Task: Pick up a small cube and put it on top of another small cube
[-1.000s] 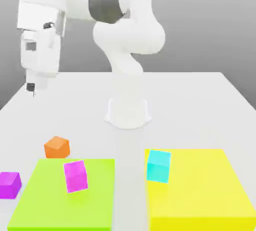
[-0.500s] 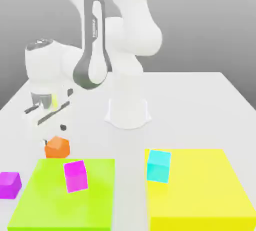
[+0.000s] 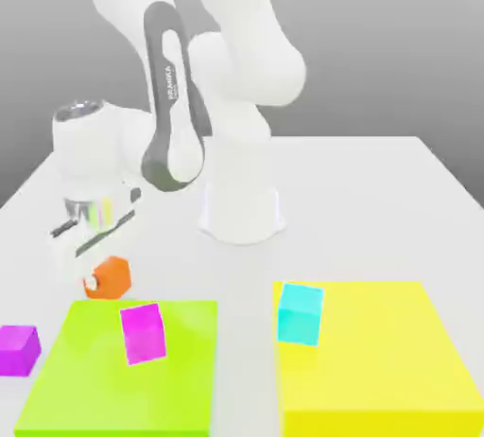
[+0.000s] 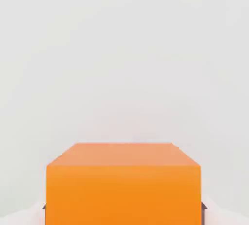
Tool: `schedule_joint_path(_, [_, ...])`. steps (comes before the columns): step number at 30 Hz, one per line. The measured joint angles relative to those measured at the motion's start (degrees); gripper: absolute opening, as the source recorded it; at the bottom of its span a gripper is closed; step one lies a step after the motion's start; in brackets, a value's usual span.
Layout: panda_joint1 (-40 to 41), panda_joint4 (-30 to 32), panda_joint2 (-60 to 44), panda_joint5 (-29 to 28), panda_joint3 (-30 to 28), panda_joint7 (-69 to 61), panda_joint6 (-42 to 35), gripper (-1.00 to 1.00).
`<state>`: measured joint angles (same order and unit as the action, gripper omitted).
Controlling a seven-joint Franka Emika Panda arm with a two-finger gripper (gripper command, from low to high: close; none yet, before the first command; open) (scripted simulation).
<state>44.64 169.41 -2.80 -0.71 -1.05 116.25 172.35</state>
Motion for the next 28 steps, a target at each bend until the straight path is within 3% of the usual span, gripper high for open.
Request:
schedule_joint_path(5, [-1.1, 0.1, 8.4, 0.5, 0.8, -3.1, -8.3, -1.0])
schedule_joint_path(19, [-18.0, -16.9, 12.8, 2.7, 7.4, -38.8, -29.7, -1.0])
schedule_joint_path(24, [-19.4, -17.4, 5.7, 1.4, 8.3, -41.4, -23.2, -1.0])
schedule_joint_path(25, [-19.4, -17.2, 4.1, 1.1, 8.3, -41.2, -21.4, 1.0])
schedule_joint_path(28, [-19.4, -17.2, 4.1, 1.1, 8.3, -41.2, -21.4, 1.0])
